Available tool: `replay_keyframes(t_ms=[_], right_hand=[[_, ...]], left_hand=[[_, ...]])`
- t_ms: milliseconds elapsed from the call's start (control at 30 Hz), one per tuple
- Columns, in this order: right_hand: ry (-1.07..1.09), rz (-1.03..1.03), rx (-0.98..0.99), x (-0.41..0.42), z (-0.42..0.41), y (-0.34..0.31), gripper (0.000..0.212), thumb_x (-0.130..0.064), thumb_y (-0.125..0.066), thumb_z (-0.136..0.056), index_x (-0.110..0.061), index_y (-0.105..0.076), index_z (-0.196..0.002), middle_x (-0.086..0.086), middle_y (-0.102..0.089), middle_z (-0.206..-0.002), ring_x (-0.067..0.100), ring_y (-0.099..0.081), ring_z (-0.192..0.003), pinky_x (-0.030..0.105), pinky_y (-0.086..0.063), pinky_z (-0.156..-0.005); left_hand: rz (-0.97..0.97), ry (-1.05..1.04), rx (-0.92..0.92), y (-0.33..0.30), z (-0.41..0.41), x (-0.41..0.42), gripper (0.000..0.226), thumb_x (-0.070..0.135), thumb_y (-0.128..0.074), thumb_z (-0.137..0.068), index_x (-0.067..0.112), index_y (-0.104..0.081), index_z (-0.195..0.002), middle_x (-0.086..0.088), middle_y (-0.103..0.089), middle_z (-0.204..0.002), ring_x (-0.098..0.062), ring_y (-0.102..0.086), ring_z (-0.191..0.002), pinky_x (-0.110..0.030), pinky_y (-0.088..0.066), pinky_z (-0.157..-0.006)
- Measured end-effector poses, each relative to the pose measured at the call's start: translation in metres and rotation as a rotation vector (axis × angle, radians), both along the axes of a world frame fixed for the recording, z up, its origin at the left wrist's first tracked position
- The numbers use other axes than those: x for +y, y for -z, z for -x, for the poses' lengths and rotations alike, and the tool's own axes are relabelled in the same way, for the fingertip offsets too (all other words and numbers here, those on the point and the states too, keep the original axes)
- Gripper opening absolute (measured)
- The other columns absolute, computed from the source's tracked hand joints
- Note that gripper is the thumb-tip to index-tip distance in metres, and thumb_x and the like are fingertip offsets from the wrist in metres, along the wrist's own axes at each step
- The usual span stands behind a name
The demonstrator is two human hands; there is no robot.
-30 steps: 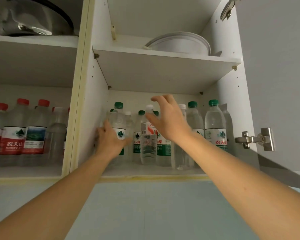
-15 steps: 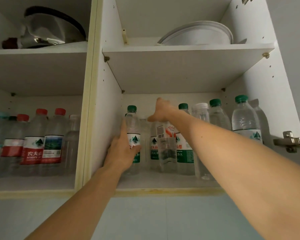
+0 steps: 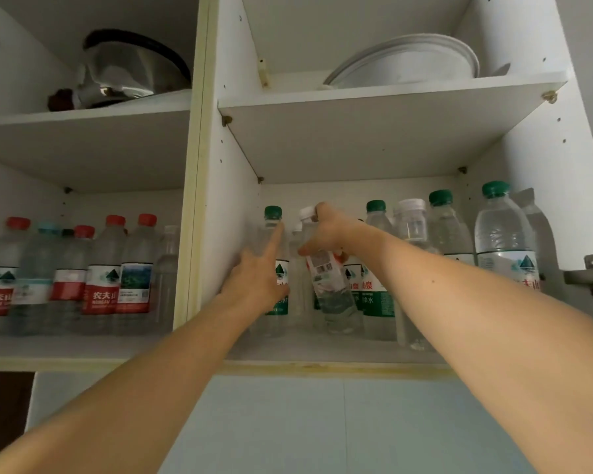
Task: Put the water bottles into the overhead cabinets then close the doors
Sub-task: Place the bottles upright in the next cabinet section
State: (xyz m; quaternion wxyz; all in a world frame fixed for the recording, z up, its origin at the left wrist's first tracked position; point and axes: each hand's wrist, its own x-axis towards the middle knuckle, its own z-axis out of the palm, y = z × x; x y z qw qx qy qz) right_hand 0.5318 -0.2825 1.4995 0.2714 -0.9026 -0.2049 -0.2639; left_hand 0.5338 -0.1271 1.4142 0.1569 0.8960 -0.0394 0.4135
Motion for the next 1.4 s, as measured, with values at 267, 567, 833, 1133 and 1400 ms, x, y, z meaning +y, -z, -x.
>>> replay_keyframes(t_ms=[267, 567, 833, 1133, 1400], right_hand=[[-0.180, -0.253, 0.017, 0.006, 0.004, 0.018, 0.039, -0.032, -0.073, -0.091, -0.016, -0.047, -0.114, 0.010, -0.064, -0.106, 0.022, -0.066, -0.087, 0.033, -0.058, -0.064], [-0.301, -0.288, 0.309, -0.016, -0.019, 0.045, 0.059, -0.022, -0.088, -0.076, -0.022, -0.053, -0.124, 0.004, -0.065, -0.116, 0.028, -0.066, -0.104, 0.048, -0.062, -0.081], [-0.354, -0.323, 0.364, -0.018, -0.035, 0.052, 0.065, -0.014, -0.088, -0.074, -0.019, -0.054, -0.129, 0.007, -0.064, -0.127, 0.033, -0.061, -0.119, 0.053, -0.060, -0.088], [-0.391, -0.411, 0.373, -0.005, -0.047, 0.065, 0.050, -0.014, -0.083, -0.079, -0.018, -0.058, -0.122, 0.006, -0.068, -0.120, 0.031, -0.065, -0.114, 0.058, -0.053, -0.098], [-0.410, -0.377, 0.363, -0.002, -0.048, 0.063, 0.037, -0.018, -0.082, -0.081, -0.024, -0.057, -0.107, 0.006, -0.067, -0.119, 0.030, -0.066, -0.112, 0.055, -0.054, -0.098]], left_hand=[[-0.533, -0.359, 0.067, -0.057, 0.031, -0.002, 0.099, 0.038, -0.085, -0.074, 0.027, -0.026, -0.152, -0.017, -0.050, -0.134, -0.034, -0.049, -0.122, -0.046, -0.046, -0.100], [-0.694, -0.370, -0.001, -0.097, 0.039, 0.009, 0.058, 0.046, -0.057, -0.096, 0.025, -0.035, -0.146, -0.014, -0.053, -0.136, -0.034, -0.046, -0.125, -0.051, -0.031, -0.105], [-0.484, -0.302, 0.112, -0.133, -0.001, 0.003, 0.043, 0.039, -0.048, -0.104, 0.026, -0.045, -0.146, -0.007, -0.053, -0.145, -0.032, -0.048, -0.131, -0.046, -0.031, -0.106], [-0.501, -0.332, 0.070, -0.140, -0.002, 0.002, 0.026, 0.026, -0.060, -0.099, 0.014, -0.065, -0.120, -0.012, -0.063, -0.123, -0.035, -0.057, -0.115, -0.046, -0.047, -0.100], [-0.602, -0.274, 0.102, -0.155, 0.019, 0.006, 0.026, 0.026, -0.072, -0.092, 0.011, -0.073, -0.114, -0.008, -0.071, -0.112, -0.025, -0.065, -0.101, -0.041, -0.054, -0.094]])
